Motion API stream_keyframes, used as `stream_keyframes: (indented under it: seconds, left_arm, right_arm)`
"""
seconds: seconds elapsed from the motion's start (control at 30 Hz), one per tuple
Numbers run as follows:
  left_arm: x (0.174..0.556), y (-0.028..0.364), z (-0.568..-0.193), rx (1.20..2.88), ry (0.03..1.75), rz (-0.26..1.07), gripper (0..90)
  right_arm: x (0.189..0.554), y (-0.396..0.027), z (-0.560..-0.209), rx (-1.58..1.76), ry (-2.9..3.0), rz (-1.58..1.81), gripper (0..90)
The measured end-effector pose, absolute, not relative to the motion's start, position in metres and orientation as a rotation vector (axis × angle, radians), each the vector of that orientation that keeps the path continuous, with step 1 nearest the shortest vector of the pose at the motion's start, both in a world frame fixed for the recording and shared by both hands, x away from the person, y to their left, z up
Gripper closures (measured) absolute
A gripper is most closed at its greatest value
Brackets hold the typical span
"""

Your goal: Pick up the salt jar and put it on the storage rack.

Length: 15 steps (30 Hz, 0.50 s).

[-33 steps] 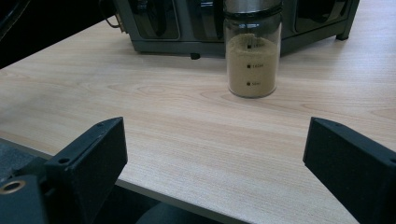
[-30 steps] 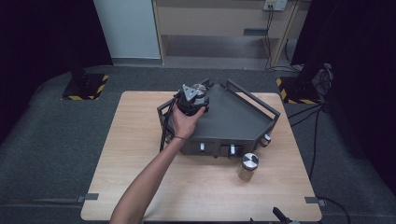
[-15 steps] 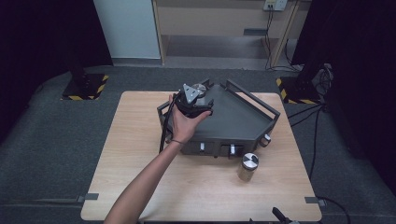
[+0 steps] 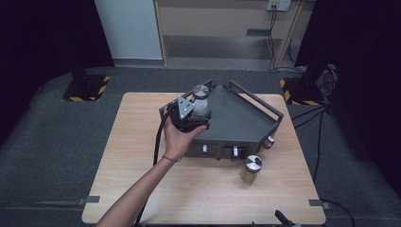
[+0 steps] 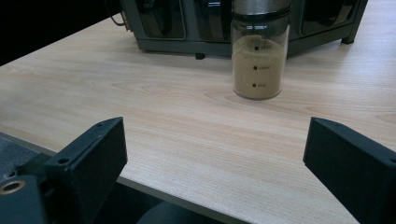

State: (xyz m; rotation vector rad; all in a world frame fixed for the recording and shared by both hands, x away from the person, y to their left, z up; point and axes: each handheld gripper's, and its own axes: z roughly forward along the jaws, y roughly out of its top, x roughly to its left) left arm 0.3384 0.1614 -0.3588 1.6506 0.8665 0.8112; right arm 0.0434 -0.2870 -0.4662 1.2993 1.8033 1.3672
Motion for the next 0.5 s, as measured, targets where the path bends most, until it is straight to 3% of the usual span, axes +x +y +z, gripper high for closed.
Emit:
stream_keyframes:
  seconds: [0.5]
  left_arm:
    - [0.293, 0.180, -0.362, 1.667, 0.816, 0.814, 0.0]
  right_arm:
    - [0.042, -0.283, -0.466, 1.299, 1.808, 1.351, 6.2]
